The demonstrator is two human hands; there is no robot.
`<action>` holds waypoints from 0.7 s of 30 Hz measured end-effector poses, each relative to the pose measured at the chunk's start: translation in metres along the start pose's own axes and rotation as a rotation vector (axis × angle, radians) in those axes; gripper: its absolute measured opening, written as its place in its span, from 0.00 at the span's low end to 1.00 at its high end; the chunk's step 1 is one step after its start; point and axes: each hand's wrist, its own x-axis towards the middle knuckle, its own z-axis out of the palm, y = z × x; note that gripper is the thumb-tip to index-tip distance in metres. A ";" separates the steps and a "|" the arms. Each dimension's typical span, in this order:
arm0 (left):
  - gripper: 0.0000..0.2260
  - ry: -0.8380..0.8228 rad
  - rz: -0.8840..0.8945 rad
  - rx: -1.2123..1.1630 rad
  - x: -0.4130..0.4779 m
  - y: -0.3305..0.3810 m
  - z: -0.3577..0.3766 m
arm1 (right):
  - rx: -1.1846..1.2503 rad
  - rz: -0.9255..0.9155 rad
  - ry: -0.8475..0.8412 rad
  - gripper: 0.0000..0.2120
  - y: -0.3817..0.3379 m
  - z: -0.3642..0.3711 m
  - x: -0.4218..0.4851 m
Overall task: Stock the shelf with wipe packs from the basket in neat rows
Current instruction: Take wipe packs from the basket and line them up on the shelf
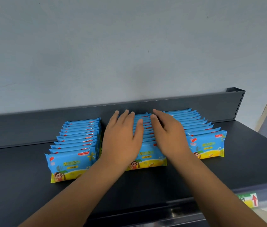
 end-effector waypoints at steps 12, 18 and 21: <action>0.29 0.002 0.245 0.254 0.013 0.077 0.023 | -0.350 -0.102 0.022 0.30 0.041 -0.088 0.021; 0.18 0.063 -0.140 -0.568 -0.005 0.153 0.048 | -0.116 0.059 0.149 0.17 0.083 -0.128 0.027; 0.21 0.047 -0.342 -0.781 -0.014 0.176 0.080 | 0.118 0.248 0.191 0.15 0.098 -0.138 0.026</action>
